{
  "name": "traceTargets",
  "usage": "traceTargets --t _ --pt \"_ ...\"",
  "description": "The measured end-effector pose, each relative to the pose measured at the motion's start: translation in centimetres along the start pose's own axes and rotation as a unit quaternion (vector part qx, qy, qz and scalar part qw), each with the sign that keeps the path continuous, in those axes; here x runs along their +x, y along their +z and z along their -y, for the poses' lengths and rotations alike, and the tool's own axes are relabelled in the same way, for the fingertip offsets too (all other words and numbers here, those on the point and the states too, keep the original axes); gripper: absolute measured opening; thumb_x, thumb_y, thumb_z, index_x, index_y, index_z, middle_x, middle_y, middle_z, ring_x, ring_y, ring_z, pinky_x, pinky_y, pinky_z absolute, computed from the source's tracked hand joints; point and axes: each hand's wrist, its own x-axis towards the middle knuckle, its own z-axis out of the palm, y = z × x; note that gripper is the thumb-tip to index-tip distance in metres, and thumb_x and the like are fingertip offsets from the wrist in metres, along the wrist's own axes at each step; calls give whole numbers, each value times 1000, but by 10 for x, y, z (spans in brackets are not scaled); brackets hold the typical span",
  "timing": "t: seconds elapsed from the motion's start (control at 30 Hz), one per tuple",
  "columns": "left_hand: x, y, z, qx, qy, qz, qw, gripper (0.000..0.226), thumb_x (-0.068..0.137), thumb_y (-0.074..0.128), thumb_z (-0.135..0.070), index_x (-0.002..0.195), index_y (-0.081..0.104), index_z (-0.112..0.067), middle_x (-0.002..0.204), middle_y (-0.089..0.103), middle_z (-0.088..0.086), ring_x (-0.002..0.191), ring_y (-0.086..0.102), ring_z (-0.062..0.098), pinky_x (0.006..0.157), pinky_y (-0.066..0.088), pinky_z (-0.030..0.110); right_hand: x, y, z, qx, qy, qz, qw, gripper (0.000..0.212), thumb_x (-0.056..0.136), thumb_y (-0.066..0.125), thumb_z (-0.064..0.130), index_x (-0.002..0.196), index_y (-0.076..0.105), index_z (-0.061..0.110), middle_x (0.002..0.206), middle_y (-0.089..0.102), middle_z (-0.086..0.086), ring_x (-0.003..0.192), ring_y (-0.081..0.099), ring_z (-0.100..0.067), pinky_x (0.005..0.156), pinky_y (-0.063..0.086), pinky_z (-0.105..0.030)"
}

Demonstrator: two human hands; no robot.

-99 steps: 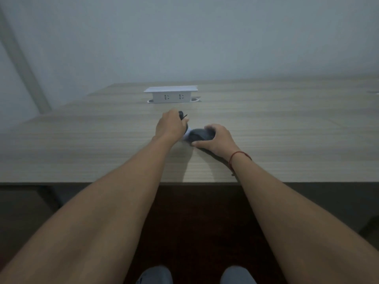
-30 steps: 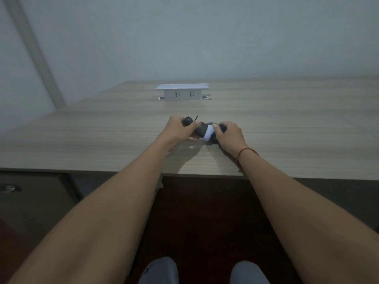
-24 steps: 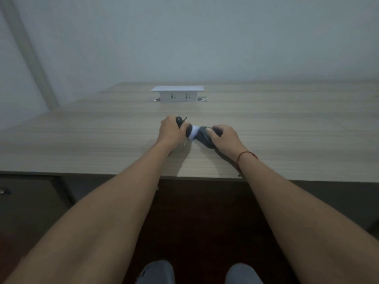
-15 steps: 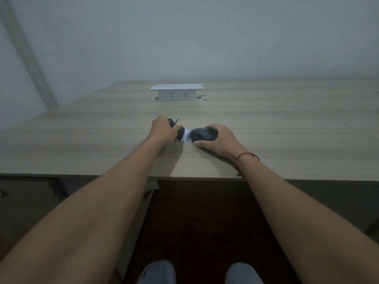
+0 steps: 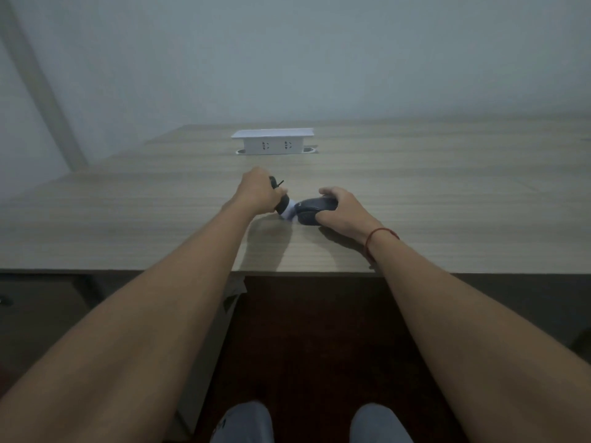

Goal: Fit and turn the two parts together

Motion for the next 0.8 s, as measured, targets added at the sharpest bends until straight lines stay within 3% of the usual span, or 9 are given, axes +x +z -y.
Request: traceTargets --t 0.07,0.1,0.17,0.27,0.33,0.4,0.53,0.67,0.8 --pt "2 -2 -3 -64 9 -20 998 32 92 62 -25 101 64 5 95 72 22 76 68 28 71 51 31 1 0 -1 -7 -8 2 1000 62 80 60 9 140 45 17 134 51 -6 115 53 -21 91 51 -29" --pt "2 -3 -6 -99 15 -27 995 30 92 62 -24 99 65 4 92 72 23 67 67 25 70 53 31 1 -1 0 -7 -13 7 1000 61 80 60 7 139 45 17 135 51 -6 118 52 -21 95 47 -28" --pt "0 -1 -11 -113 25 -16 993 27 92 61 -23 96 65 2 90 72 23 59 66 21 65 53 30 1 -2 2 -4 -20 19 1000 61 82 57 0 140 45 14 137 51 -7 119 50 -18 93 42 -23" --pt "-3 -1 -11 -42 11 17 999 32 93 61 -25 106 60 4 97 69 20 77 71 28 65 53 31 1 -6 1 -1 -23 13 1000 63 84 53 -6 142 44 16 144 46 -5 118 46 -13 82 39 -11" --pt "-3 -3 -8 -6 8 28 1000 34 93 61 -26 109 59 4 97 67 19 84 68 30 69 52 34 0 -10 -2 10 -7 -25 1000 62 85 52 -5 142 44 18 145 43 -6 122 45 -17 85 39 -16" --pt "-1 -5 -6 -13 18 2 1000 35 92 61 -27 104 63 5 96 69 21 86 67 30 70 50 35 0 -10 -4 50 18 -78 996 56 85 51 3 140 47 17 140 46 -8 121 49 -21 93 44 -27" --pt "-1 1 -10 -82 45 -40 995 33 90 62 -26 92 66 7 92 71 24 84 70 33 73 53 35 -4 -5 -2 70 61 -161 983 60 72 44 50 124 58 24 125 59 -5 114 57 -28 97 48 -50" --pt "-2 8 -10 -49 56 -6 997 29 90 64 -27 89 65 2 87 69 19 79 65 30 67 47 31 -5 3 -1 -62 35 -152 986 60 81 55 58 122 60 16 122 61 -6 114 55 -25 97 48 -46" --pt "3 -1 -1 -40 50 0 998 26 90 63 -26 79 62 -2 78 65 15 72 58 25 60 41 27 1 0 -4 -9 15 -115 993 53 86 65 42 128 58 10 128 60 -7 115 57 -21 97 46 -31"
